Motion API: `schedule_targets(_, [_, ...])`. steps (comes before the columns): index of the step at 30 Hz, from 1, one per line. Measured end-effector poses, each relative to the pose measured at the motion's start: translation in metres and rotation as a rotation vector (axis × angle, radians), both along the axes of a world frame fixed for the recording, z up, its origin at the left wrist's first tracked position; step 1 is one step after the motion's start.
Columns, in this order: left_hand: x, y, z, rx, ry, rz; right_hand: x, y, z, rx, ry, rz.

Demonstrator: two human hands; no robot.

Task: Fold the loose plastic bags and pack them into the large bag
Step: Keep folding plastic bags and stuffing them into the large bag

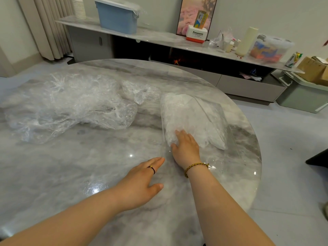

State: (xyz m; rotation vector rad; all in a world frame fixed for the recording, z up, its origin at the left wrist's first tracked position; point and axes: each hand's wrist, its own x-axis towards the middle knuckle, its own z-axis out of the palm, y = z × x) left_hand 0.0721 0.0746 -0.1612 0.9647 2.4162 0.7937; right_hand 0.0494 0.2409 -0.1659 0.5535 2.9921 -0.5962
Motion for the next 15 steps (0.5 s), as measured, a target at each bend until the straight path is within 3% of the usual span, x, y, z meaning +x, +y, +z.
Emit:
schedule_targets(7, [-0.004, -0.006, 0.002, 0.096, 0.016, -0.051, 0.009, 0.004, 0.013, 0.062, 0.408, -0.096])
schedule_targets(15, [-0.002, -0.016, 0.008, 0.200, 0.018, -0.023, 0.023, 0.006, 0.032, -0.108, 0.549, -0.237])
